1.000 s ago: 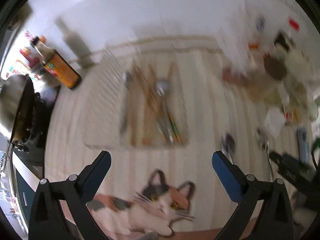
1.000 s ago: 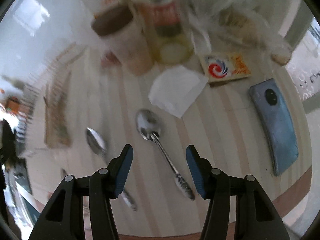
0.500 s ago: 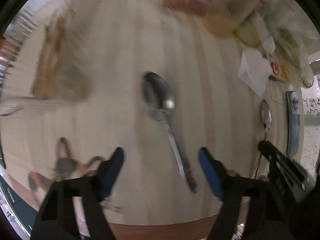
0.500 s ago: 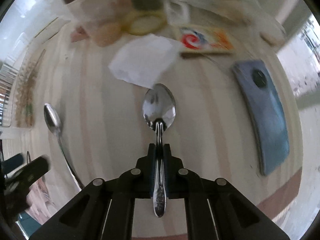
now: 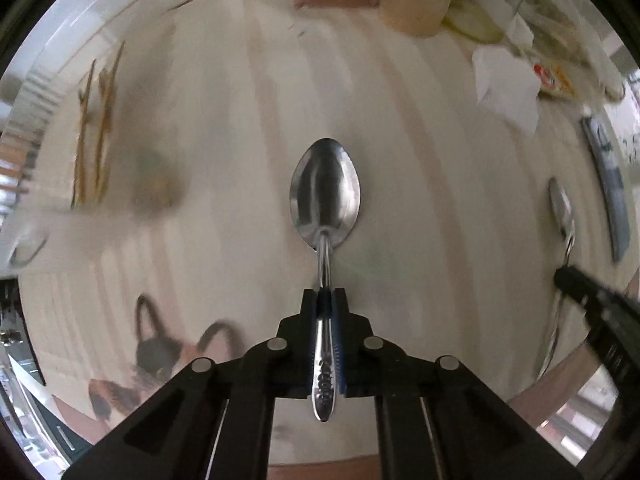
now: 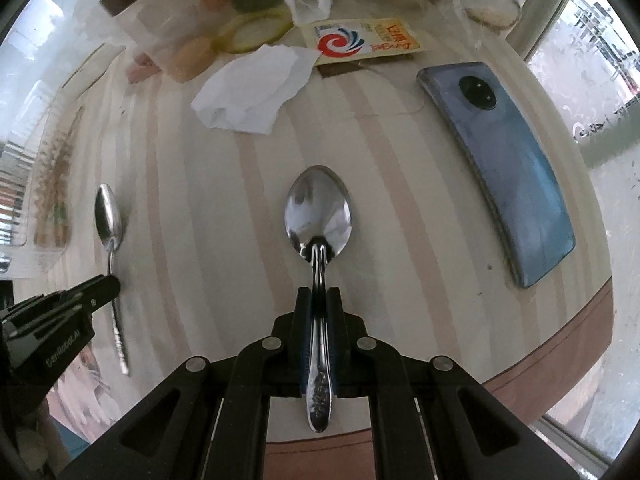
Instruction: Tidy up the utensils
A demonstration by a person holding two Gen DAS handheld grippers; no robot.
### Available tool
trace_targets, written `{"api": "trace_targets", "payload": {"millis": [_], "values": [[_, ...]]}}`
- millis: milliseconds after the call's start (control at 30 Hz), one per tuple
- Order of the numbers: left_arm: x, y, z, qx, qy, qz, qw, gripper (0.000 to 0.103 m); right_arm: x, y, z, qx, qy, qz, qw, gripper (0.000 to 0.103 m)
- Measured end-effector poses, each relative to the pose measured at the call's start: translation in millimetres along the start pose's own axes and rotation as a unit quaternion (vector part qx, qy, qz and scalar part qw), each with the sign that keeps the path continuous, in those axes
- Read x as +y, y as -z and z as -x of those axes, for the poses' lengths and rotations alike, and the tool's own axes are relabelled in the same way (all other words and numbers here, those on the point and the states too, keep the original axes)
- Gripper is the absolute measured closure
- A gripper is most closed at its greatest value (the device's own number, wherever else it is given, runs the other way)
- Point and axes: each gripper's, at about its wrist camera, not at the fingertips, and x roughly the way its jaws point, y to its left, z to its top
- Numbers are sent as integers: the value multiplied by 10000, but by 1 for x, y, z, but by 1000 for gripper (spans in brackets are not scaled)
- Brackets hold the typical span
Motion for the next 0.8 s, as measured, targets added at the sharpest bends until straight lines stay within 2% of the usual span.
{"api": "trace_targets", "payload": {"millis": [200,300,367,533,667,800], "values": [[39,40,-1,244,10,39,9997,98,32,23,-4,85,-53,267,9996,96],[57,53,-1,335,174,200,9991,98,50,38,-3,211,-166,422,9987,96],[67,57,-2,350,427,306,9980,96,64,48,-1,257,-161,562,9980,96],[96,54,-4,353,1106,417,9924,92,79,57,-1,271,-17,668,9974,95],[110,49,-6,375,1269,293,9908,90,74,57,-1,334,-159,496,9981,95],[108,43,-8,395,1173,164,9922,90,71,59,2,326,-147,450,9983,95]]}}
